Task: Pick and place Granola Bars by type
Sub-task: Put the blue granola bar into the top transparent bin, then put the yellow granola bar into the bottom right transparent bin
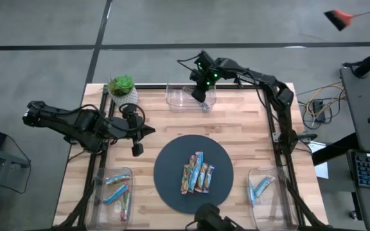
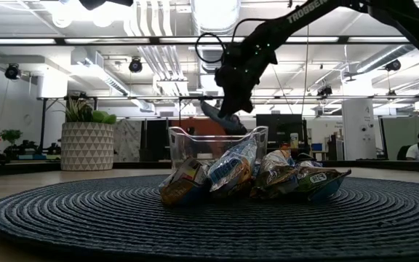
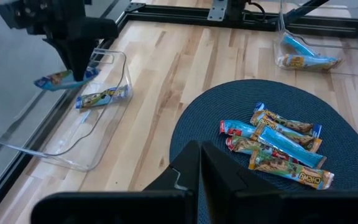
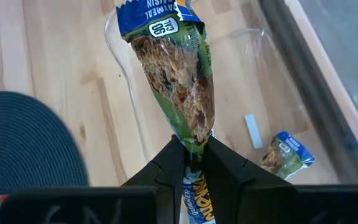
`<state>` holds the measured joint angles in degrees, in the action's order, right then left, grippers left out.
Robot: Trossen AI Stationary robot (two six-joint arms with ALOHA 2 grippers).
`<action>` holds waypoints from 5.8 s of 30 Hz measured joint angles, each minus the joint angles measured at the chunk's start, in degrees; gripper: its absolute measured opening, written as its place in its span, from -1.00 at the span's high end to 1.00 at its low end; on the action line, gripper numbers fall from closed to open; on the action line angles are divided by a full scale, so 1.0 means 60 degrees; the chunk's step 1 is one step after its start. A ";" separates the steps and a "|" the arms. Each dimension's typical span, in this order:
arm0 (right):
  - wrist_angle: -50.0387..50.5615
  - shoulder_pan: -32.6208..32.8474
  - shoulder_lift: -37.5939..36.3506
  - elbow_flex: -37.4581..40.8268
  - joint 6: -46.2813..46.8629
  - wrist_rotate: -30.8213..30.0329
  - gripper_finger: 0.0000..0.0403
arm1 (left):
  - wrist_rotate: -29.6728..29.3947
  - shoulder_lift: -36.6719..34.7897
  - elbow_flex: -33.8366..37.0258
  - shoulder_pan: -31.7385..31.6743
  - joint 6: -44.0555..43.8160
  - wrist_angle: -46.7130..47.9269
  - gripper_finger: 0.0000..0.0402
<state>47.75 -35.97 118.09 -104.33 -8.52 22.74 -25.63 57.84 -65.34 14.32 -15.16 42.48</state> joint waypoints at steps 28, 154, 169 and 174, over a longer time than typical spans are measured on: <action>0.0025 0.0084 0.0504 -0.0004 0.0177 -0.0025 0.76 | 0.0000 0.0000 0.0000 -0.0002 -0.0055 -0.0001 1.00; -0.6360 0.7493 -0.6544 0.5188 0.3967 -0.3240 0.96 | 0.0000 0.0000 0.0000 0.0001 -0.0647 -0.0320 1.00; -0.8046 0.8014 -0.8823 0.7916 0.4818 -0.4080 0.96 | 0.0078 -0.0004 0.0000 0.0001 -0.0172 -0.1476 1.00; -0.8098 0.8065 -0.9180 0.8223 0.4699 -0.4078 0.96 | 0.0084 0.0000 0.0000 0.0001 -0.0036 -0.1516 1.00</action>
<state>-0.84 12.43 63.02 -55.00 19.67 -1.73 -25.12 57.84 -65.34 14.33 -15.38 33.39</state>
